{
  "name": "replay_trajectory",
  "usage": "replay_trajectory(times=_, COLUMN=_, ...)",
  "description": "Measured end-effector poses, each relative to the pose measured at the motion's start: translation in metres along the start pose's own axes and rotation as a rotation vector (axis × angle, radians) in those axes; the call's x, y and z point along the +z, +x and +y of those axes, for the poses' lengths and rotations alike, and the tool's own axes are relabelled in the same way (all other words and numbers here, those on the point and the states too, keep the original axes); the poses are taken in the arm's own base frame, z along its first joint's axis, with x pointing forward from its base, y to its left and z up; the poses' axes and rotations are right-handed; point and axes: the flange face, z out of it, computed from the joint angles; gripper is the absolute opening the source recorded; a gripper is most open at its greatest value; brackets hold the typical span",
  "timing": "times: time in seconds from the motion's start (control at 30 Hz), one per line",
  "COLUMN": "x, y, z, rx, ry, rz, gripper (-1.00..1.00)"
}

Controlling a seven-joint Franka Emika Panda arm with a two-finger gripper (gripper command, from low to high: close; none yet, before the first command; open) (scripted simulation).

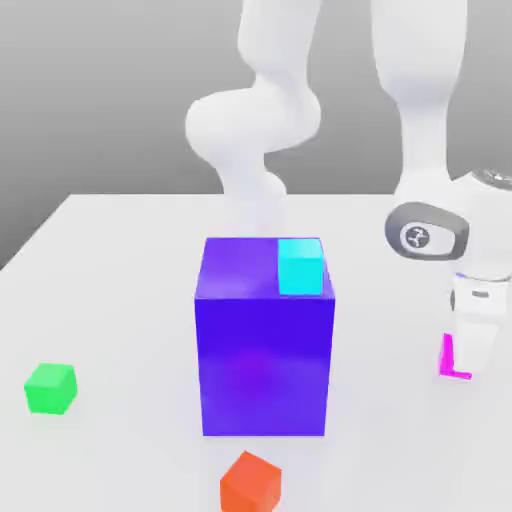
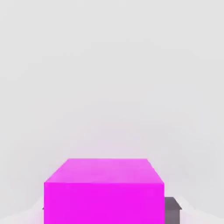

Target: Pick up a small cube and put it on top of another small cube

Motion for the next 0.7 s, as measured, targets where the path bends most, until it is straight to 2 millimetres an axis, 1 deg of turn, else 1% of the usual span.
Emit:
replay_trajectory(times=0.07, x=-0.009, y=0.001, z=-0.001, rx=0.001, ry=0.002, rz=0.000, gripper=-1.00)
replay_trajectory(times=0.27, x=-0.057, y=0.001, z=0.000, rx=0.001, ry=0.000, rz=0.001, gripper=-1.00)
replay_trajectory(times=0.3, x=-0.062, y=0.005, z=-0.002, rx=-0.004, ry=0.004, rz=0.005, gripper=-1.00)
replay_trajectory(times=0.33, x=-0.066, y=0.015, z=0.004, rx=0.013, ry=0.007, rz=0.012, gripper=-1.00)
replay_trajectory(times=0.37, x=-0.069, y=0.028, z=0.020, rx=0.057, ry=0.007, rz=0.018, gripper=-1.00)
replay_trajectory(times=0.43, x=-0.074, y=0.056, z=0.065, rx=0.169, ry=0.004, rz=0.031, gripper=-1.00)
replay_trajectory(times=0.53, x=-0.081, y=0.088, z=0.150, rx=0.358, ry=-0.010, rz=0.049, gripper=-1.00)
replay_trajectory(times=0.6, x=-0.085, y=0.099, z=0.211, rx=0.480, ry=-0.023, rz=0.060, gripper=-1.00)
replay_trajectory(times=0.7, x=-0.091, y=0.099, z=0.294, rx=0.641, ry=-0.045, rz=0.073, gripper=-1.00)
